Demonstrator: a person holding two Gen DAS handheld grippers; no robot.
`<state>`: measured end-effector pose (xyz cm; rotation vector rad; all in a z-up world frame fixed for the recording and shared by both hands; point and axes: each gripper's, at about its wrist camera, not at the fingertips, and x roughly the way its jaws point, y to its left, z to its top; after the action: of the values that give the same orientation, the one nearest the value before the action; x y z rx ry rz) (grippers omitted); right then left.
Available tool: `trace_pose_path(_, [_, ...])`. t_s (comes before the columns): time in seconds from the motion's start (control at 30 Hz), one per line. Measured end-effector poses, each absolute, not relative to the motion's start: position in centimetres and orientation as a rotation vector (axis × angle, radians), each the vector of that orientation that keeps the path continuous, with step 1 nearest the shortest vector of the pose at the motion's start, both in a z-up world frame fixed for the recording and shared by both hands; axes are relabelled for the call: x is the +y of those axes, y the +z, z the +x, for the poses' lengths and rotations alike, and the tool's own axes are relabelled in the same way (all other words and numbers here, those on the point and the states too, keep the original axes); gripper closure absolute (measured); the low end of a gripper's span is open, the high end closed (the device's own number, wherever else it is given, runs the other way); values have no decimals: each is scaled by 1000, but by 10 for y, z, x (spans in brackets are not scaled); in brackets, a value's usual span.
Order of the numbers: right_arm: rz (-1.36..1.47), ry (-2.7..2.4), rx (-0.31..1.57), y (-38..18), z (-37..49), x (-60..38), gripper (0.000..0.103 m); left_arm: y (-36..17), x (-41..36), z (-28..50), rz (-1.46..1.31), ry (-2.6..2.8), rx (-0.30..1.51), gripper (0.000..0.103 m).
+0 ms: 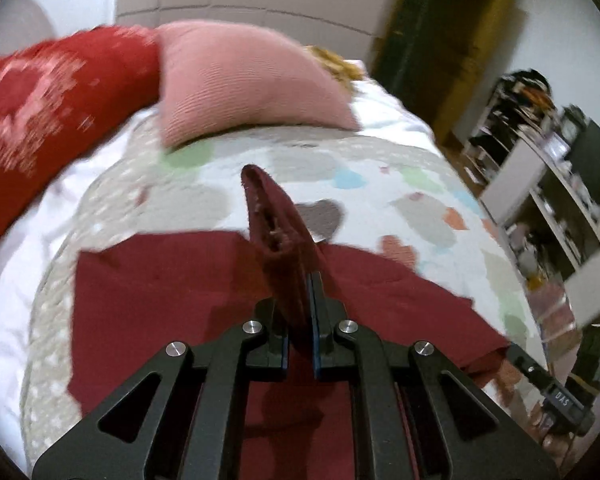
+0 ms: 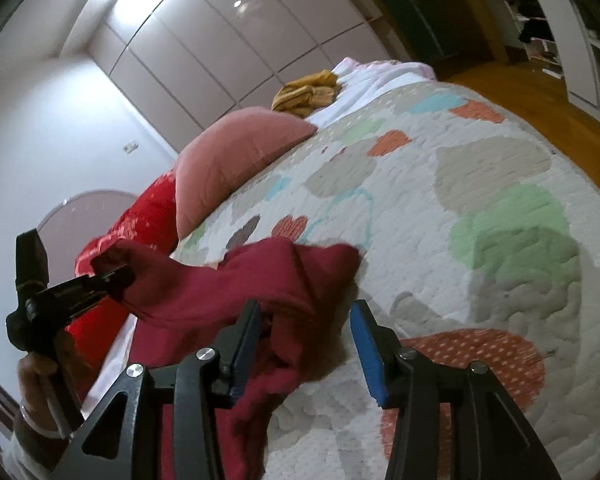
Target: Fold small clothes
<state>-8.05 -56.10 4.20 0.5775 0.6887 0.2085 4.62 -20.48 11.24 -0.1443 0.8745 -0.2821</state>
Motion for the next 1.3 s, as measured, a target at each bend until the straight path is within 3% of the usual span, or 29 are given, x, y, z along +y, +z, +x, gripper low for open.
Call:
trace_pose_path(0.23, [398, 243, 759, 36, -74, -524, 58, 57, -171, 43, -226, -215, 966, 97])
trace_pose_path(0.47, [336, 239, 767, 24, -69, -508, 58, 52, -162, 44, -250, -222, 956, 97])
trace_pose_path(0.53, [301, 208, 749, 25, -69, -503, 73, 58, -157, 45, -264, -223, 939, 97])
trace_pose_path(0.57, [280, 182, 739, 28, -70, -500, 86, 60, -152, 46, -276, -223, 932, 97])
trace_pose_path(0.77, [196, 187, 629, 63, -88, -485, 88, 67, -123, 39, -309, -175, 891, 97])
trace_pose_path(0.87, [123, 277, 721, 55, -86, -465, 88, 49, -108, 41, -329, -131, 944, 97])
trace_pose_path(1.03, [139, 284, 836, 50, -87, -483, 69, 29, -107, 35, -321, -140, 985, 96])
trace_pose_path(1.07, [212, 309, 816, 55, -91, -497, 61, 30, -109, 34, -313, -140, 980, 96])
trace_pose_path(1.1, [269, 317, 792, 59, -94, -508, 46, 30, -110, 35, -308, -140, 978, 96])
trace_pose_path(1.17, [371, 302, 758, 63, -91, -525, 30, 31, -112, 37, -304, -140, 978, 96])
trace_pose_path(1.3, [495, 218, 806, 50, -52, -532, 30, 28, -110, 38, -313, -140, 975, 96])
